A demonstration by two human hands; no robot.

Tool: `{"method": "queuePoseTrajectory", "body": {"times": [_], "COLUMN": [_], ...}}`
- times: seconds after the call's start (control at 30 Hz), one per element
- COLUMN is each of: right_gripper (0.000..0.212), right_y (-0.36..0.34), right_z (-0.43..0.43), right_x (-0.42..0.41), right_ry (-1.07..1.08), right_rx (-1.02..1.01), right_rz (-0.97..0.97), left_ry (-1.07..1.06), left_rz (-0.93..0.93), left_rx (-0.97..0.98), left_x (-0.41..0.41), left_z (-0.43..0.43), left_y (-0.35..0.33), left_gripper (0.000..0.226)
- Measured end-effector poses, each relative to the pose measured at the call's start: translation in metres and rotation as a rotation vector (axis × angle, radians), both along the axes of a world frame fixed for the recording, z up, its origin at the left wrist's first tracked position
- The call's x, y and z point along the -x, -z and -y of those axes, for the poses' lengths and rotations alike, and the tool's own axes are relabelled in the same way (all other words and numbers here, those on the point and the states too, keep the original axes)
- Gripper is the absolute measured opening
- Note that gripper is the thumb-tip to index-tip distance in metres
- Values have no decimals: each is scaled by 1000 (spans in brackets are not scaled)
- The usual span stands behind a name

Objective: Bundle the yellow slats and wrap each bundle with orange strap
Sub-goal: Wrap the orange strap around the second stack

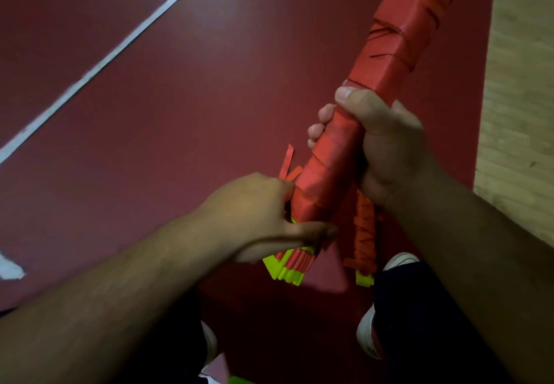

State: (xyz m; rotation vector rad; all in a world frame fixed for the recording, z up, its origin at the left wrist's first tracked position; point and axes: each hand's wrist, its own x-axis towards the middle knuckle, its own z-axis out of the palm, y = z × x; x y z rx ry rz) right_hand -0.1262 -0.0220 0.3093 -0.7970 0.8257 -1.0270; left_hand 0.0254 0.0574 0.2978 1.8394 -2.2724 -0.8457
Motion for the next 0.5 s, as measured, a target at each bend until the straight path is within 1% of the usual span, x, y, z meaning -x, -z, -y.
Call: {"method": "queuePoseTrajectory", "body": {"times": [0.1,0.23,0.33,0.4,0.5], "right_gripper": [9,8,13,14,20], "right_y": [1,2,0,-2,-5], "right_z": [1,3,3,2,2], "right_x": [0,-3,-4,-3,2], "right_ry": [56,174,235,233,170], "right_rx": [-4,58,104,93,48], "right_rz": [5,-26,-71,-60,-9], "left_ry": [-19,-115,-141,-114,-62], "left_rz": [-16,55,91,43,-124], "left_rx": [30,77,113,95,3], "left_x": [0,-1,-4,-5,-5], "left_z": [2,5,7,8,8], "left_y": [3,9,11,8,0], "left_gripper": [47,57,66,63,53]}}
